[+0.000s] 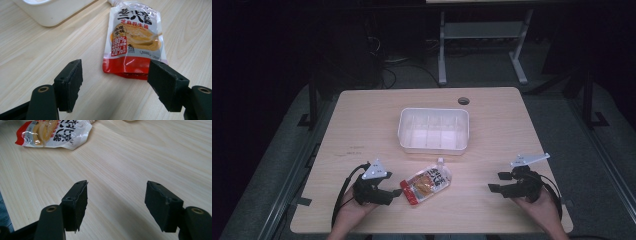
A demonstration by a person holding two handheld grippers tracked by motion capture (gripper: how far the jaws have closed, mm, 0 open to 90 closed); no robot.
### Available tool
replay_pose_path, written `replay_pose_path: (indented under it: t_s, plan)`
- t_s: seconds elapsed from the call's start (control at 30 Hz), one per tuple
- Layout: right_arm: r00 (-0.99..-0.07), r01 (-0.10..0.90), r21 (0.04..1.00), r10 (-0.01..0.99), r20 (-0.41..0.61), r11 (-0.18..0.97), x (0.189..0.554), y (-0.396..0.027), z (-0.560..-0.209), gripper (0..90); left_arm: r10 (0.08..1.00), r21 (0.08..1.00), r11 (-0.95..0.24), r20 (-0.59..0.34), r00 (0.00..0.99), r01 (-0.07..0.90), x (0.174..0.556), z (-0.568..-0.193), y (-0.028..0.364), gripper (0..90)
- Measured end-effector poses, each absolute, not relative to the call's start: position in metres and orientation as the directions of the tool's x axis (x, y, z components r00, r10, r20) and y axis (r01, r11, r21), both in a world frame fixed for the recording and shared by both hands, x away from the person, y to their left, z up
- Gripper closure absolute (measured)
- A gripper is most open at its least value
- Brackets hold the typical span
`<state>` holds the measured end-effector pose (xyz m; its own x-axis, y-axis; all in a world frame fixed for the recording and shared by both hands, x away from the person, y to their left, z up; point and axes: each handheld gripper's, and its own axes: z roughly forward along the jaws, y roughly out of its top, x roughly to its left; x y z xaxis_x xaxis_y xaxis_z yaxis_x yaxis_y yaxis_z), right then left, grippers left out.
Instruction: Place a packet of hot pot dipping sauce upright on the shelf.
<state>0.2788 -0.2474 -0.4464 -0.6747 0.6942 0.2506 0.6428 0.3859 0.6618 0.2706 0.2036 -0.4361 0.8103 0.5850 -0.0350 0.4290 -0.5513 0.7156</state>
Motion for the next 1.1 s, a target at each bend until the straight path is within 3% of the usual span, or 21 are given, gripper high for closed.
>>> replay_pose_path:
  t_s: [0.73, 0.87, 0.97, 1.07, 1.1]
  plan:
    - [-0.756, 0.577, 0.693, 0.605, 0.251, 0.433, 0.311, -0.173, -0.425, 38.0, 0.534, 0.716, -0.562, -0.07, 0.843, 0.415, 0.281, -0.443, 0.177, 36.0]
    - [-0.769, 0.563, 0.695, 0.591, 0.243, 0.446, 0.316, -0.156, -0.423, 39.2, 0.521, 0.715, -0.563, -0.082, 0.85, 0.414, 0.284, -0.446, 0.173, 40.6]
    - [-0.776, 0.561, 0.683, 0.583, 0.239, 0.467, 0.32, -0.145, -0.425, 42.0, 0.508, 0.718, -0.565, -0.084, 0.857, 0.405, 0.284, -0.446, 0.171, 48.4]
    - [-0.773, 0.578, 0.662, 0.58, 0.257, 0.477, 0.328, -0.134, -0.429, 47.7, 0.497, 0.714, -0.574, -0.085, 0.863, 0.401, 0.284, -0.447, 0.169, 61.7]
    - [-0.773, 0.578, 0.662, 0.58, 0.257, 0.477, 0.328, -0.134, -0.429, 47.7, 0.497, 0.71, -0.575, -0.091, 0.863, 0.406, 0.284, -0.447, 0.168, 61.7]
